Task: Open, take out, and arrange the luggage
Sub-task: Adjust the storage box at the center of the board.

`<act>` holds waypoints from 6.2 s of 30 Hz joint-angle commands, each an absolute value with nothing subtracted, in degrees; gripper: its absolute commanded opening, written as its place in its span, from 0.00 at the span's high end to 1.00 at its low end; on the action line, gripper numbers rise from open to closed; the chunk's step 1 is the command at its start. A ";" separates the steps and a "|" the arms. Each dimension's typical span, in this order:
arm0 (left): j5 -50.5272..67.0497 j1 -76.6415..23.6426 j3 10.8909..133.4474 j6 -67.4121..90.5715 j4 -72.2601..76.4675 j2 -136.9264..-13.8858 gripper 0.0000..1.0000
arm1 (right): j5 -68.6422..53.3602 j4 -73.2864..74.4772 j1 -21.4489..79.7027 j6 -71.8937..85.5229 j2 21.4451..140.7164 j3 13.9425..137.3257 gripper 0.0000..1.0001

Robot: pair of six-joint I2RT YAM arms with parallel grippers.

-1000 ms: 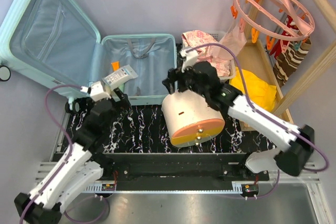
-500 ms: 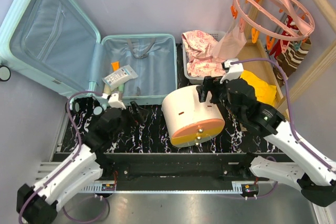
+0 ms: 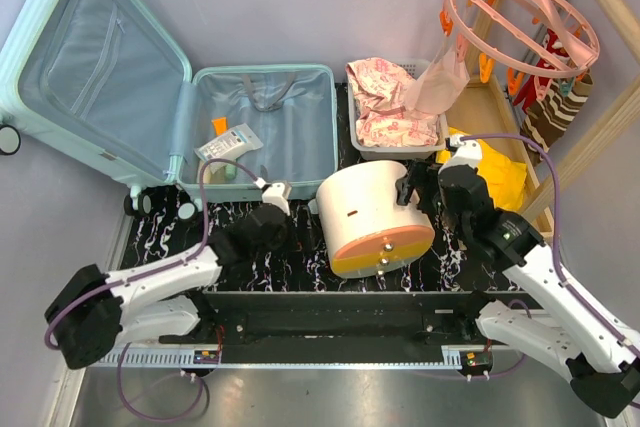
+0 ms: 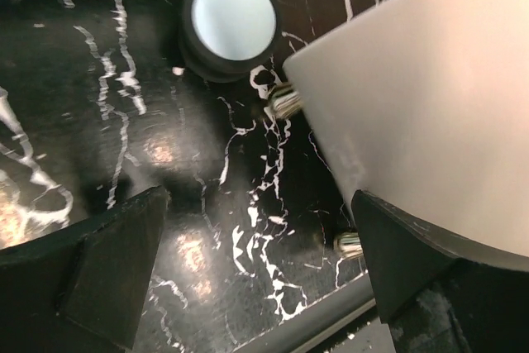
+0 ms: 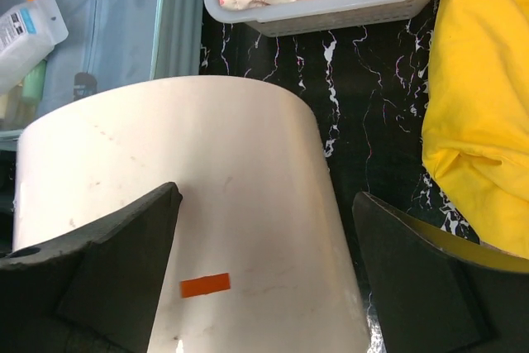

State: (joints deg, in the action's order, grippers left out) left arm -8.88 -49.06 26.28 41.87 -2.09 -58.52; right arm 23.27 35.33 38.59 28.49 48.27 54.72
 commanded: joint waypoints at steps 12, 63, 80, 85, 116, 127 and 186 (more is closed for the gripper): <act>-8.09 -52.82 45.25 39.55 6.94 -79.43 0.01 | 26.98 37.27 38.58 32.60 38.67 46.59 0.06; 0.82 -58.98 29.52 30.06 35.78 -72.33 0.01 | 28.65 38.58 38.58 33.57 40.52 46.23 0.08; -8.96 -52.30 37.26 32.43 25.85 -78.13 0.01 | 28.30 38.41 38.58 33.93 39.46 44.82 0.09; -10.11 -49.14 36.48 33.40 24.08 -77.26 0.01 | 27.25 38.84 38.58 30.77 42.00 48.24 0.09; -1.06 -40.08 56.86 32.52 25.58 -96.41 0.01 | 19.07 34.10 17.49 15.12 57.83 60.65 0.00; -2.89 -40.25 50.02 33.05 27.86 -88.18 0.01 | 11.87 32.17 10.82 13.88 56.86 59.24 0.00; 24.03 -40.69 48.85 7.47 19.52 -71.54 0.01 | 5.37 33.49 8.44 16.70 39.81 56.33 0.06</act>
